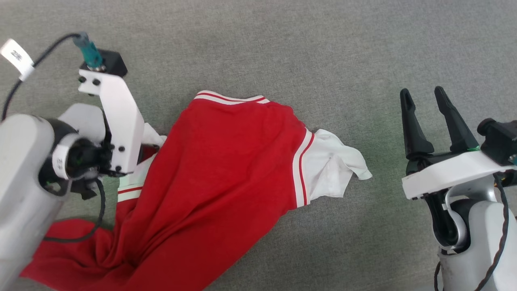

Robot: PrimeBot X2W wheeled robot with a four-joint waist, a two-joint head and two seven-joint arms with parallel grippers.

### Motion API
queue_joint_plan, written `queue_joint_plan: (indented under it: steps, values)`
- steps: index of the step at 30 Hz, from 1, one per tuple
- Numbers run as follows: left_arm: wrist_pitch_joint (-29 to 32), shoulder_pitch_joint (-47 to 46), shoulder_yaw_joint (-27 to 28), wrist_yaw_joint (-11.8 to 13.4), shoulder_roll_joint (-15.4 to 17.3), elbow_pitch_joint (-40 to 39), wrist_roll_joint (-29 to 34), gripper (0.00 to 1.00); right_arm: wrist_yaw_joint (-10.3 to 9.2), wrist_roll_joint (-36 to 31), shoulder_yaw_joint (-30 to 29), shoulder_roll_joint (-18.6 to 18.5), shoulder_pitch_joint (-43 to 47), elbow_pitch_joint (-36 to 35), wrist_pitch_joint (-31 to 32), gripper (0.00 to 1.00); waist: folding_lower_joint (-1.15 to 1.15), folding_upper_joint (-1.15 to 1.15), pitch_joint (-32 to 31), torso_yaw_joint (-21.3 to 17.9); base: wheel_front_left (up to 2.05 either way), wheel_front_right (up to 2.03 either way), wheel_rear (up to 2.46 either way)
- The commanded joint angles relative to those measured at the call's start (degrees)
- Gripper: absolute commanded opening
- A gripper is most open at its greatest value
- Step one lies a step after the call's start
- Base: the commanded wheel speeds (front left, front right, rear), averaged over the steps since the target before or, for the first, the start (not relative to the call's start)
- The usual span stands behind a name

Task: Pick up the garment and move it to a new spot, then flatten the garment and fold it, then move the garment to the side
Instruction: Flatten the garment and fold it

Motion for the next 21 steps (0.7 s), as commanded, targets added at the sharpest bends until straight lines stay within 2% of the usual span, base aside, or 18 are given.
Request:
queue_joint_plan:
  steps: [1,8,9,10,12,16,21]
  values:
    - [-1.8,1.3,-0.6,-1.1,-0.1,1.3,0.8,1.00,-0.02,0.5,0.2,0.1,-0.9,0.3,-0.4,1.00,0.00,0.00,0.4,-0.3,0.00,0.00,0.00]
    - [-7.2,3.9,-2.3,-4.8,-1.7,10.4,2.1,1.00,-0.02,0.9,0.8,0.1,-1.6,1.3,-0.9,1.00,0.00,0.00,1.1,-0.8,0.00,0.00,0.00]
    - [-7.1,4.4,-2.7,-5.5,-2.0,11.5,1.5,0.71,-0.02,0.8,0.8,0.1,-1.6,1.5,-1.0,1.00,0.00,0.00,1.0,-0.8,0.00,0.00,0.00]
    - [-7.4,4.6,-2.7,-5.7,-2.2,12.6,1.4,0.00,-0.01,0.7,0.7,0.1,-1.6,1.6,-1.0,1.00,0.00,0.00,0.9,-0.8,0.00,0.00,0.00]
    - [-7.0,4.9,-3.4,-6.7,-2.4,14.3,1.1,0.00,-0.02,0.4,0.4,0.1,-1.3,1.8,-1.1,1.00,0.00,0.00,0.5,-0.5,0.00,0.00,0.00]
    - [-10.3,3.4,-1.4,-7.7,-3.2,15.3,0.4,0.00,-0.02,-0.5,-0.5,0.1,-0.6,1.9,-0.5,1.00,0.00,0.00,-0.9,0.4,0.00,0.00,0.00]
    - [-15.5,0.5,2.4,-7.7,-1.5,15.7,1.0,0.00,-0.02,-1.4,-1.5,0.1,0.5,1.4,0.5,1.00,0.00,0.00,-3.3,2.0,0.00,0.00,0.00]
